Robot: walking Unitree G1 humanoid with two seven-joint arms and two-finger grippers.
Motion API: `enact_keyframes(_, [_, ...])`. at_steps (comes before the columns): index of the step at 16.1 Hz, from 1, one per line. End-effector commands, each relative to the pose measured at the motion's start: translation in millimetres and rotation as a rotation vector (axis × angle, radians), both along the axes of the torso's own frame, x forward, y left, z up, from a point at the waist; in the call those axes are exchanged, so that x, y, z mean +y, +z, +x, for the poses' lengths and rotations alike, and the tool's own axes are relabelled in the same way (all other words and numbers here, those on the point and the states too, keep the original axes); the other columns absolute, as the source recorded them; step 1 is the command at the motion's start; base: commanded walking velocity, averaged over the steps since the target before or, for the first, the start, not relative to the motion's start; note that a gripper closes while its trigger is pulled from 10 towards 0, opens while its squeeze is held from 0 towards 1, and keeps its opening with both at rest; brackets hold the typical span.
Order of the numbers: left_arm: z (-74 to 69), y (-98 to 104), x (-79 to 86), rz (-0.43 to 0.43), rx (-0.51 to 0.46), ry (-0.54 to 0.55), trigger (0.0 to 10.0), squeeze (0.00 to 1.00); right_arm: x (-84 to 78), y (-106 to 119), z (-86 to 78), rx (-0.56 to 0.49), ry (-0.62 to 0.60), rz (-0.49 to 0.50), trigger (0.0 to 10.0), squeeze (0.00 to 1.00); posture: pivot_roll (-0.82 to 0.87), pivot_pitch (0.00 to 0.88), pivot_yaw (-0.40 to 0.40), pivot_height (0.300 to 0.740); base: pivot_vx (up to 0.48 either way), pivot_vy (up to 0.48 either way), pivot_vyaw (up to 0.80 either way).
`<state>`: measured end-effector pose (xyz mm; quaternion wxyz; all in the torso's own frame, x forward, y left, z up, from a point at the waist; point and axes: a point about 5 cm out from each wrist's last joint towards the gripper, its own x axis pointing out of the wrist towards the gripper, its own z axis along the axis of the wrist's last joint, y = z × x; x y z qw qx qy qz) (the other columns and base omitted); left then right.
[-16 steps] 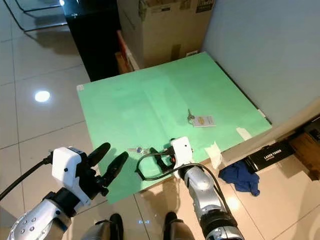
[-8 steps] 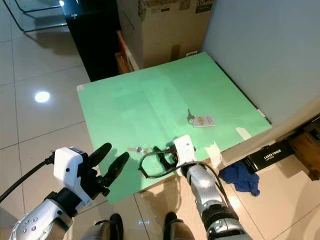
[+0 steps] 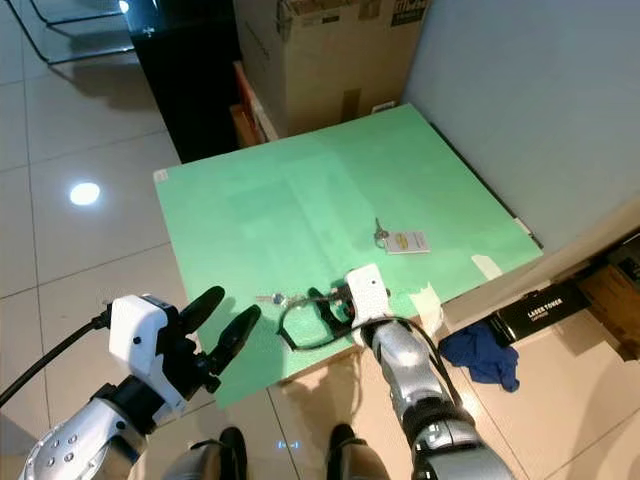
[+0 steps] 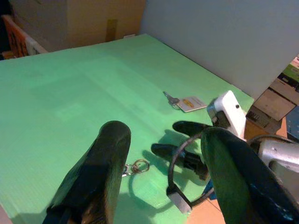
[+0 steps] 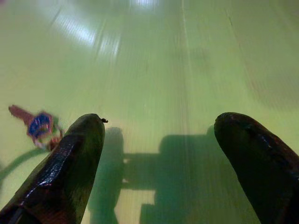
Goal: Hang keys on a hook
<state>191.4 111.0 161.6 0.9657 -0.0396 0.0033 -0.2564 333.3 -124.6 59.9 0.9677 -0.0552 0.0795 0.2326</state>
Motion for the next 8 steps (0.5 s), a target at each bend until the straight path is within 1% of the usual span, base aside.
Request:
enact_keyframes(1, [-1.9, -6, -1.2, -0.001, 0.035, -0.012, 10.0, 0.00, -1.0, -4, -2.4, 0.016, -0.002, 0.008, 10.0, 0.00, 0.11, 0.336, -0.018, 0.740, 0.000, 0.000, 0.00])
enact_keyframes(4, [-1.5, -7, -2.0, 0.002, 0.038, -0.016, 10.0, 0.00, 3.9, 1, 2.7, 0.017, 0.014, 0.011, 10.0, 0.00, 0.11, 0.340, -0.017, 0.740, 0.000, 0.000, 0.00])
enact_keyframes(5, [-0.7, -8, -1.7, 0.005, 0.039, -0.015, 10.0, 0.00, 7.4, 2, 3.8, 0.025, 0.028, 0.025, 10.0, 0.00, 0.11, 0.340, -0.017, 0.740, 0.000, 0.000, 0.00])
enact_keyframes(6, [-0.5, -8, -1.7, 0.006, 0.039, -0.015, 10.0, 0.00, 9.6, 1, 3.5, 0.042, 0.037, 0.048, 10.0, 0.00, 0.11, 0.340, -0.019, 0.740, 0.000, 0.000, 0.00])
enact_keyframes(8, [0.2, -8, -2.6, 0.007, 0.039, -0.015, 10.0, 0.00, 17.5, -5, 0.9, 0.127, 0.053, 0.142, 10.0, 0.00, 0.11, 0.342, -0.017, 0.740, 0.000, 0.000, 0.00])
